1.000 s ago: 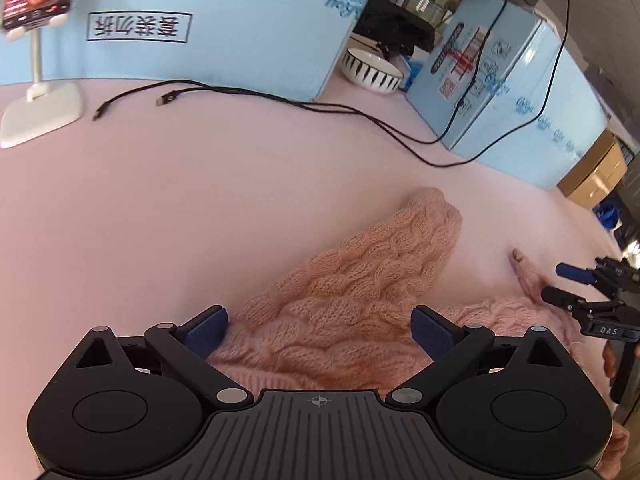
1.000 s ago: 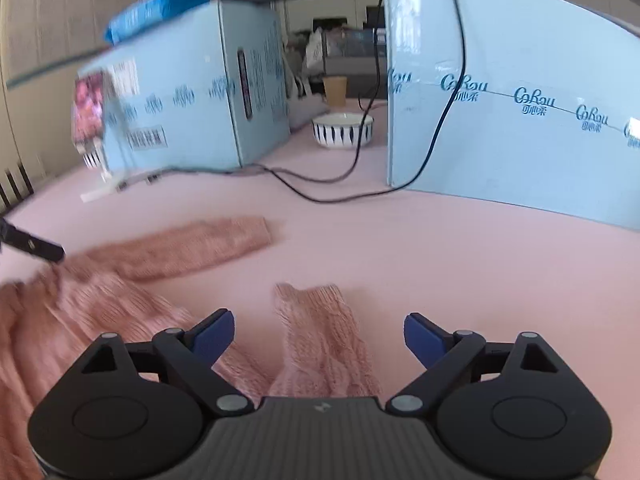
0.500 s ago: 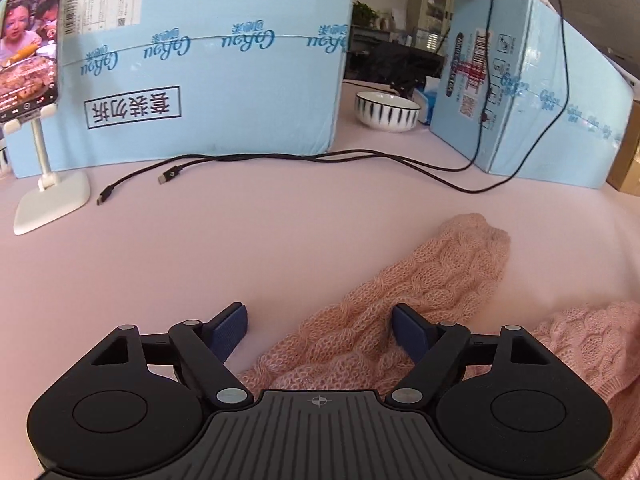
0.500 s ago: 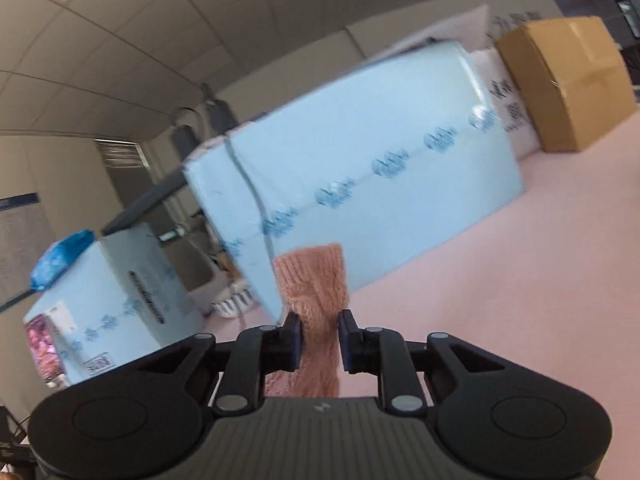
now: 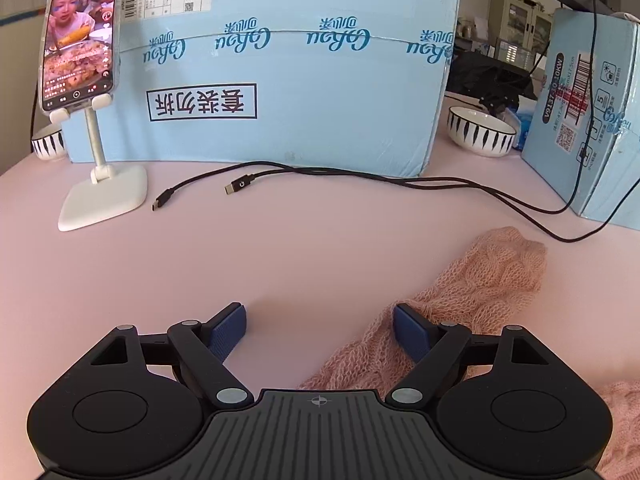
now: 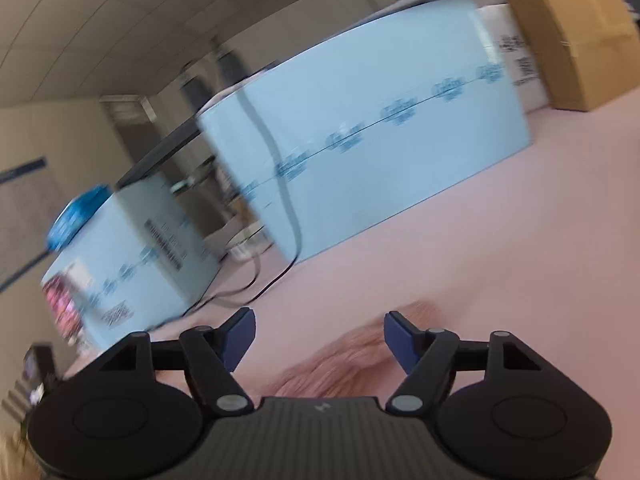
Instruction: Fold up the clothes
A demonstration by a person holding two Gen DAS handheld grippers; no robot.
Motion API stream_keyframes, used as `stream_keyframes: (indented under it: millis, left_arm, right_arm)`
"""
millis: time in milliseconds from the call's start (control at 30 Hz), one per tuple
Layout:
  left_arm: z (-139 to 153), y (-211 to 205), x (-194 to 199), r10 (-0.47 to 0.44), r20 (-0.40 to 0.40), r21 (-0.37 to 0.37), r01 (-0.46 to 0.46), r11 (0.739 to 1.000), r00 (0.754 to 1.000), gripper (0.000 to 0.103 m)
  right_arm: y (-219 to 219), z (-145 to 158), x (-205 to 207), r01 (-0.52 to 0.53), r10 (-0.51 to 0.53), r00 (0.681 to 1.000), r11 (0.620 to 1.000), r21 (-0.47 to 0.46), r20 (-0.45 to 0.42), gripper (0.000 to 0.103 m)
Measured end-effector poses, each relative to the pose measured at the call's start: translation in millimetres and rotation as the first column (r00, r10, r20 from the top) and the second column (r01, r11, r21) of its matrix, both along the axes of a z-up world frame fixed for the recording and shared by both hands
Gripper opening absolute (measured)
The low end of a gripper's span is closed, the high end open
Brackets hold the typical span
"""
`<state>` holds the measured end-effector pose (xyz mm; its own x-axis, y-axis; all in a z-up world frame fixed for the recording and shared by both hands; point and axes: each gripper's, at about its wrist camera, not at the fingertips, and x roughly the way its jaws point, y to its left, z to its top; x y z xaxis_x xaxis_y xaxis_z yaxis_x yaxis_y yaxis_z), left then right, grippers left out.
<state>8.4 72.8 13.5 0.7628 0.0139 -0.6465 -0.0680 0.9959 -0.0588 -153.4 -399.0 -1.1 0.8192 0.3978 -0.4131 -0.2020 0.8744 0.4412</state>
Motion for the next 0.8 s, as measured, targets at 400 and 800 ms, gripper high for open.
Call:
stream_keyframes:
  millis: [400, 800]
  left_arm:
    - [-2.8, 4.4, 3.5, -0.008, 0.031, -0.042, 0.009, 0.999, 0.999, 0.088]
    - [24.1, 42.3, -4.8, -0.003, -0.009, -0.255, 0.000, 0.967, 1.000, 0.089]
  right_arm:
    - [61.6, -9.9, -70.4, 0.095, -0.064, 0.990, 0.961, -0.261, 0.122, 0.019]
    - [-7.4, -47.6, -93.0, 0.356, -0.357, 0.934, 0.925, -0.132, 0.016, 0.044]
